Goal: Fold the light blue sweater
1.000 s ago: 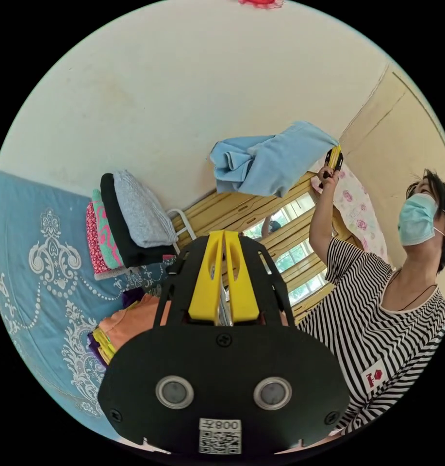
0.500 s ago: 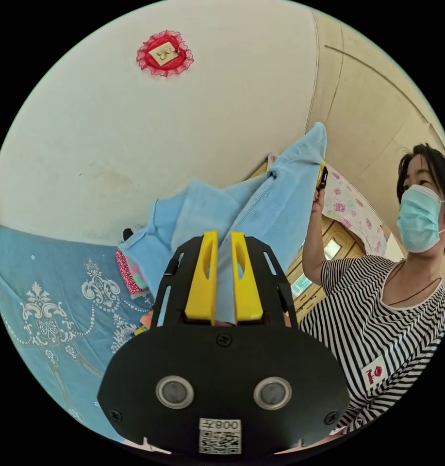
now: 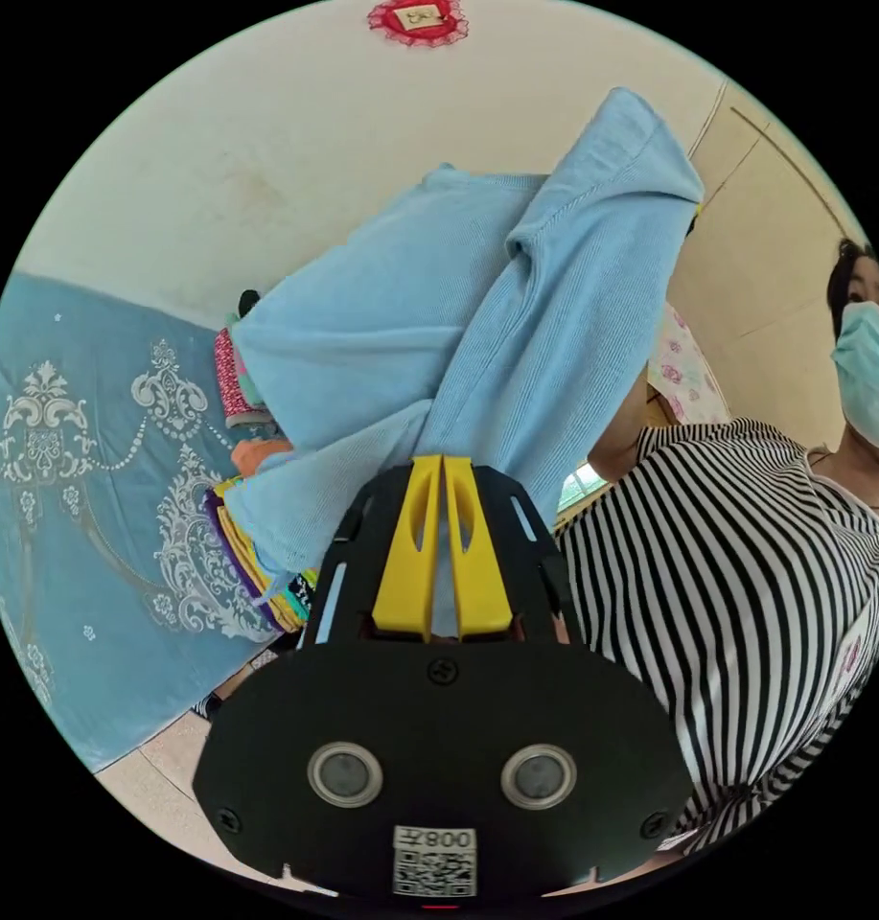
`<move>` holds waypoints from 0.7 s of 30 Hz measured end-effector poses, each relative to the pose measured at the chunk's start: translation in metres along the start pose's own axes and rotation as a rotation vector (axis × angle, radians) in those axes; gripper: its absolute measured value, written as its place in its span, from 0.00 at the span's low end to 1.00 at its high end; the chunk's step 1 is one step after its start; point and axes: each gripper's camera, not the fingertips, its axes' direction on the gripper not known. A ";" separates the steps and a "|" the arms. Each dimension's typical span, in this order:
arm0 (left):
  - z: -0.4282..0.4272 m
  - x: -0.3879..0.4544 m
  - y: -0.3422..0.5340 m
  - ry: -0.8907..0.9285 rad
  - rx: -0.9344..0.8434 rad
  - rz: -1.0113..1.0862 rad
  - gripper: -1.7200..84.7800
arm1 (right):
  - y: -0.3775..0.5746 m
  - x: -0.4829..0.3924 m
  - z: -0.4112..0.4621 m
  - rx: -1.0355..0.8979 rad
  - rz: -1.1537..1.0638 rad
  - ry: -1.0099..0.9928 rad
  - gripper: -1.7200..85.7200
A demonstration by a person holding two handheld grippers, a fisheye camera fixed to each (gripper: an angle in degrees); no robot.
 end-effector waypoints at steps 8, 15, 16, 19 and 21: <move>-0.137 -0.051 0.032 -0.312 0.274 -0.001 0.12 | -0.051 -0.036 0.051 -0.092 -0.078 0.082 0.03; -0.230 -0.094 0.040 -0.321 0.548 0.024 0.19 | -0.096 -0.031 0.079 -0.124 -0.081 0.095 0.03; -0.242 -0.102 0.043 -0.327 0.559 0.003 0.20 | -0.101 -0.028 0.084 -0.137 -0.076 0.099 0.03; -0.247 -0.147 0.048 -0.215 0.428 -0.091 0.21 | -0.109 -0.012 0.097 -0.163 -0.035 0.077 0.03; -0.230 -0.182 0.059 -0.135 0.271 -0.180 0.21 | -0.111 0.001 0.106 -0.175 0.000 0.060 0.03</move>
